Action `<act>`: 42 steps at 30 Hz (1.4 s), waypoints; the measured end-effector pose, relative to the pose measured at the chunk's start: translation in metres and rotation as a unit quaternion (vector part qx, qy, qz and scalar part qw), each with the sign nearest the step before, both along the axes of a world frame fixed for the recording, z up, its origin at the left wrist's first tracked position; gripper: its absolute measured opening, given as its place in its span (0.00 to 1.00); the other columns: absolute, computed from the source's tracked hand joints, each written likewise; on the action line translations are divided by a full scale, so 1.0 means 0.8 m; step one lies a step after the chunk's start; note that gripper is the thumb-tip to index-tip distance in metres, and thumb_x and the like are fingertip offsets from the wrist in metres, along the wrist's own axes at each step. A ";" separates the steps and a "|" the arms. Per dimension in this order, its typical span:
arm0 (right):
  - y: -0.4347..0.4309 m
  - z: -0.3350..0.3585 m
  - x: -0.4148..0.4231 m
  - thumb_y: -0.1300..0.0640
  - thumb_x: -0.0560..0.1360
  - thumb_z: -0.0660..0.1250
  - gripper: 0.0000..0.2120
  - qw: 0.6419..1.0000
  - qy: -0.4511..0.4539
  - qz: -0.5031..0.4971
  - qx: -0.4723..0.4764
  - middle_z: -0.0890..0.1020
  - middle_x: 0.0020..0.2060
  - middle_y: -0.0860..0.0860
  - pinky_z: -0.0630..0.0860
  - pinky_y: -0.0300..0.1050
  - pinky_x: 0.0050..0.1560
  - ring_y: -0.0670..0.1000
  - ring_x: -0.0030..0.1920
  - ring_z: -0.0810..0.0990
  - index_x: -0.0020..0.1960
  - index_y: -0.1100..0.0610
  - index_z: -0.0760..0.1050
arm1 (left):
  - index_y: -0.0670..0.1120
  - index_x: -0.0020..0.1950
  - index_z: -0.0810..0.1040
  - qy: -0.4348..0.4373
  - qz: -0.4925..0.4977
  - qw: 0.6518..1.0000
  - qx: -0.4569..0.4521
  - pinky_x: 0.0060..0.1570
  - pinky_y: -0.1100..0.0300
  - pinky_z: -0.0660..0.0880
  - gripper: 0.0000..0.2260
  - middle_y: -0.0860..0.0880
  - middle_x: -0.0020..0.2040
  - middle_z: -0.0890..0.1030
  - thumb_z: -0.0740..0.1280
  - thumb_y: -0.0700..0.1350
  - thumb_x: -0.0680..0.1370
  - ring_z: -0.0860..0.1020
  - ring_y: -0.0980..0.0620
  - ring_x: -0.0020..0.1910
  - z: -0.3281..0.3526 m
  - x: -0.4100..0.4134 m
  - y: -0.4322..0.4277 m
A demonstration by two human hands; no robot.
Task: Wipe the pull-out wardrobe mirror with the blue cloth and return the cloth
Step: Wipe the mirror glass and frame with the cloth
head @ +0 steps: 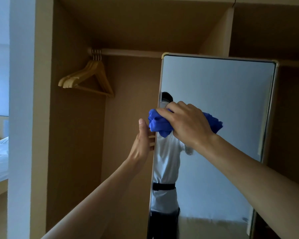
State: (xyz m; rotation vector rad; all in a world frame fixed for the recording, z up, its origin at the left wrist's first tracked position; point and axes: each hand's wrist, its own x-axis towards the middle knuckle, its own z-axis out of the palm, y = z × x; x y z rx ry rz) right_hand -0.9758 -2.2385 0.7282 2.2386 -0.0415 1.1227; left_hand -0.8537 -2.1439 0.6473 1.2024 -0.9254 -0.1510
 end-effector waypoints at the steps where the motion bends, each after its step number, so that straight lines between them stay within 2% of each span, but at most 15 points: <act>1: -0.001 -0.002 0.001 0.64 0.73 0.64 0.25 1.000 0.002 -0.003 -0.008 0.78 0.51 0.52 0.63 0.47 0.44 0.56 0.51 0.75 0.68 0.52 0.72 | 0.61 0.56 0.80 0.001 -0.004 1.000 0.000 0.38 0.70 0.78 0.30 0.59 0.48 0.86 0.39 0.69 0.81 0.84 0.61 0.48 -0.001 0.002 0.000; 5: -0.004 -0.018 0.004 0.64 0.70 0.65 0.22 1.000 0.017 -0.003 -0.016 0.79 0.51 0.53 0.69 0.52 0.48 0.57 0.50 0.76 0.64 0.54 0.75 | 0.69 0.50 0.83 -0.006 -0.018 1.000 -0.003 0.48 0.61 0.76 0.30 0.57 0.49 0.87 0.40 0.70 0.80 0.84 0.61 0.52 -0.005 0.008 -0.001; 7: -0.005 -0.032 0.004 0.64 0.68 0.68 0.22 1.000 0.013 -0.003 -0.020 0.80 0.50 0.54 0.71 0.53 0.48 0.58 0.49 0.77 0.62 0.55 0.76 | 0.71 0.50 0.82 -0.013 -0.031 0.999 0.000 0.49 0.61 0.77 0.28 0.55 0.49 0.87 0.41 0.71 0.79 0.84 0.58 0.52 -0.009 0.011 -0.001; 11: -0.010 -0.069 0.006 0.62 0.66 0.72 0.23 1.000 0.017 -0.011 -0.016 0.81 0.52 0.56 0.74 0.56 0.53 0.59 0.50 0.78 0.61 0.56 0.77 | 0.66 0.50 0.85 -0.009 -0.040 0.999 0.003 0.59 0.51 0.78 0.29 0.45 0.48 0.87 0.44 0.72 0.77 0.85 0.49 0.53 -0.023 0.018 -0.007; 13: -0.011 -0.087 0.006 0.60 0.67 0.73 0.23 0.999 0.036 -0.016 -0.006 0.81 0.52 0.56 0.75 0.57 0.55 0.60 0.51 0.78 0.62 0.56 0.76 | 0.64 0.48 0.86 0.002 -0.029 0.999 0.013 0.57 0.52 0.78 0.30 0.45 0.45 0.88 0.45 0.71 0.78 0.86 0.49 0.51 -0.030 0.020 -0.009; 17: -0.010 -0.121 0.003 0.57 0.74 0.62 0.20 0.997 0.079 -0.022 0.009 0.81 0.54 0.55 0.75 0.56 0.54 0.58 0.52 0.78 0.65 0.54 0.74 | 0.65 0.46 0.86 0.024 -0.006 1.000 0.014 0.51 0.59 0.77 0.27 0.55 0.48 0.87 0.47 0.66 0.83 0.85 0.58 0.49 -0.040 0.016 -0.011; 20: -0.013 -0.139 -0.001 0.59 0.76 0.58 0.19 0.995 0.094 -0.024 0.001 0.80 0.53 0.56 0.76 0.57 0.55 0.59 0.50 0.77 0.66 0.54 0.74 | 0.63 0.50 0.86 0.019 0.012 1.000 0.015 0.58 0.54 0.78 0.25 0.56 0.50 0.87 0.48 0.65 0.83 0.84 0.59 0.51 -0.046 0.010 -0.009; 22: -0.014 -0.142 -0.005 0.60 0.76 0.50 0.23 0.993 0.115 -0.029 -0.007 0.80 0.53 0.57 0.76 0.58 0.57 0.59 0.50 0.78 0.67 0.54 0.73 | 0.58 0.55 0.85 0.024 0.022 0.999 0.017 0.62 0.50 0.77 0.25 0.54 0.52 0.87 0.49 0.64 0.84 0.84 0.57 0.53 -0.048 0.006 -0.008; 24: -0.014 -0.140 -0.008 0.59 0.77 0.48 0.23 0.992 0.118 -0.038 -0.022 0.79 0.53 0.57 0.76 0.57 0.59 0.59 0.51 0.78 0.67 0.54 0.72 | 0.55 0.60 0.83 0.020 0.028 0.999 0.024 0.64 0.50 0.76 0.25 0.54 0.53 0.86 0.48 0.62 0.85 0.83 0.58 0.54 -0.048 0.001 -0.008; 28: -0.008 -0.120 -0.006 0.60 0.78 0.59 0.18 0.995 0.071 -0.063 -0.018 0.80 0.56 0.59 0.75 0.54 0.58 0.61 0.56 0.78 0.67 0.54 0.72 | 0.50 0.63 0.81 0.016 0.035 0.999 0.030 0.65 0.45 0.76 0.26 0.46 0.56 0.85 0.47 0.61 0.86 0.82 0.48 0.58 -0.044 -0.017 -0.006; 30: -0.004 -0.098 -0.007 0.62 0.77 0.51 0.21 0.995 0.064 -0.083 -0.005 0.77 0.60 0.60 0.71 0.55 0.61 0.62 0.60 0.75 0.68 0.55 0.69 | 0.48 0.65 0.79 -0.002 0.027 0.999 0.030 0.66 0.47 0.75 0.29 0.42 0.57 0.84 0.44 0.60 0.86 0.82 0.46 0.59 -0.044 -0.021 -0.005; 33: -0.004 -0.057 -0.015 0.58 0.72 0.40 0.29 0.994 0.040 -0.098 -0.005 0.77 0.57 0.56 0.68 0.54 0.55 0.60 0.56 0.75 0.69 0.54 0.68 | 0.57 0.62 0.77 -0.006 0.040 0.999 0.024 0.64 0.53 0.72 0.25 0.52 0.57 0.82 0.42 0.61 0.85 0.79 0.56 0.58 -0.045 -0.025 -0.004; 36: -0.015 -0.020 -0.022 0.56 0.74 0.47 0.25 0.995 0.022 -0.100 -0.011 0.77 0.56 0.55 0.69 0.54 0.51 0.59 0.53 0.75 0.68 0.53 0.69 | 0.55 0.61 0.77 -0.012 0.062 0.998 0.024 0.58 0.56 0.72 0.25 0.54 0.57 0.82 0.43 0.61 0.85 0.78 0.58 0.57 -0.044 -0.029 -0.007; 39: -0.028 -0.006 -0.031 0.54 0.71 0.45 0.28 0.996 0.012 -0.083 0.001 0.78 0.52 0.56 0.71 0.56 0.48 0.60 0.50 0.75 0.66 0.55 0.71 | 0.54 0.65 0.77 0.000 0.079 0.997 0.017 0.66 0.53 0.72 0.25 0.54 0.60 0.81 0.44 0.62 0.85 0.78 0.56 0.61 -0.047 -0.031 -0.011; 42: -0.031 -0.014 -0.028 0.53 0.72 0.46 0.27 0.996 0.012 -0.086 -0.005 0.78 0.53 0.56 0.69 0.55 0.47 0.60 0.49 0.75 0.66 0.56 0.71 | 0.55 0.61 0.78 0.014 0.098 0.995 0.007 0.67 0.50 0.73 0.24 0.53 0.58 0.82 0.45 0.63 0.84 0.79 0.54 0.60 -0.051 -0.030 -0.017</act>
